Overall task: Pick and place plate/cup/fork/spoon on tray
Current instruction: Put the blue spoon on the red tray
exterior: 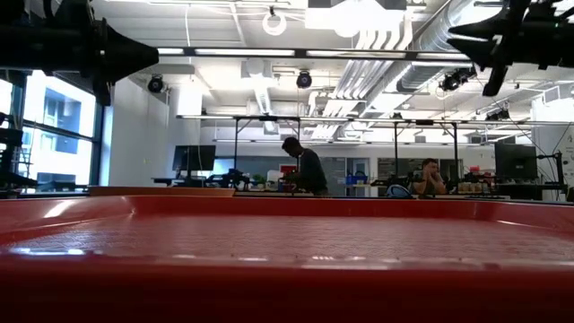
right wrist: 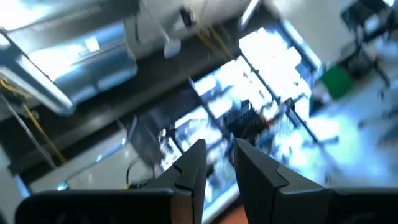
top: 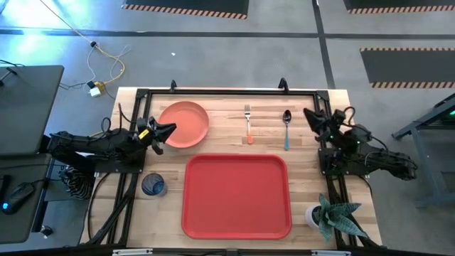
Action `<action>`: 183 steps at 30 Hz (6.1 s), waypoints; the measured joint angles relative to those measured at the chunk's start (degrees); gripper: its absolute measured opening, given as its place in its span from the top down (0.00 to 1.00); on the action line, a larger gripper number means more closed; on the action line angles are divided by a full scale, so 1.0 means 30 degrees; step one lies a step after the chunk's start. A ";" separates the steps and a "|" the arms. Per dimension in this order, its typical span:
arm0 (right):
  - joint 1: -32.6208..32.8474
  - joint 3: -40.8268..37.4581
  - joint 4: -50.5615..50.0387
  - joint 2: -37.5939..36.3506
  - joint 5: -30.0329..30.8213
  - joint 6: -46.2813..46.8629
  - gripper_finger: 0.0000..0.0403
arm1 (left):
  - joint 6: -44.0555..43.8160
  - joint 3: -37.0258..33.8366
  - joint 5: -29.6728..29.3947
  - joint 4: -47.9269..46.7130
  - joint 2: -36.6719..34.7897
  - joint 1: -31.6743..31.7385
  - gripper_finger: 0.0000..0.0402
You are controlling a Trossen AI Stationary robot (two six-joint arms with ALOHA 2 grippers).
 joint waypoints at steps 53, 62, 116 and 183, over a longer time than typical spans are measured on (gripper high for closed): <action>-0.4050 2.1573 -2.7615 1.9160 0.0060 0.2683 0.75 | 0.5773 0.9071 -0.0064 -0.1671 0.8985 0.2930 0.88; -0.4684 2.1573 -2.8351 2.1702 -0.1114 0.3740 0.60 | 0.5661 0.9078 0.1080 -0.2924 0.9005 0.3883 0.88; -0.7512 1.1759 -1.9153 2.6875 -0.3564 0.5162 0.59 | 0.4195 0.9078 0.1584 -0.8122 0.9003 0.5900 0.88; 0.4374 2.0276 -2.7171 2.4342 0.0541 1.9969 1.00 | 0.4163 0.9071 0.1573 -0.9651 0.9005 0.5893 0.88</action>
